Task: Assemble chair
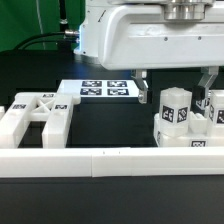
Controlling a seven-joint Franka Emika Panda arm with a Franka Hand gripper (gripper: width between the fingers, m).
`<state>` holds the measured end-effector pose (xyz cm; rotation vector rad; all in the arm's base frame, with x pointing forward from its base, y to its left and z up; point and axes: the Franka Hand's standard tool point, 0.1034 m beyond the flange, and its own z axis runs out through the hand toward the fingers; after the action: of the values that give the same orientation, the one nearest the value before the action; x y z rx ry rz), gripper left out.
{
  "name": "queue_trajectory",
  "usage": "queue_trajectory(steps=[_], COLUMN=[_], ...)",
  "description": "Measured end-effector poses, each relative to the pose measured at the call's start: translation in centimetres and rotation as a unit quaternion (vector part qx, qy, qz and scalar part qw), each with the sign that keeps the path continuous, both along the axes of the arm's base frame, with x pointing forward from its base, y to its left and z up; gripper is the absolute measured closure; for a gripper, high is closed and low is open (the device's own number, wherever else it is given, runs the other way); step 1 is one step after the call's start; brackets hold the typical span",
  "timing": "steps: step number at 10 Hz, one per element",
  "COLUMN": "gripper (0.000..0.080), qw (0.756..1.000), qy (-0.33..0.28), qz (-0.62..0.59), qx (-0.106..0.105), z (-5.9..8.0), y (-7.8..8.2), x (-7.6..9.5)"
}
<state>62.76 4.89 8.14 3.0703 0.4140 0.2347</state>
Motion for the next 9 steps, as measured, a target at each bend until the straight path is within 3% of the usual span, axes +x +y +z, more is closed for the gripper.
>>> queue_trajectory(steps=[1,4,7,9], gripper=[0.0151,0.0510,0.0510,0.0510], qw=[1.000,1.000,1.000,0.993], qy=[0.000,0.000,-0.001,-0.005], qz=[0.013,0.012,-0.017,-0.111], qx=[-0.003,-0.003,0.003,0.023], z=[-0.01,-0.06,-0.07,-0.05], y=[-0.08,-0.08,-0.09,-0.06], x=[0.02,0.01,0.04,0.11])
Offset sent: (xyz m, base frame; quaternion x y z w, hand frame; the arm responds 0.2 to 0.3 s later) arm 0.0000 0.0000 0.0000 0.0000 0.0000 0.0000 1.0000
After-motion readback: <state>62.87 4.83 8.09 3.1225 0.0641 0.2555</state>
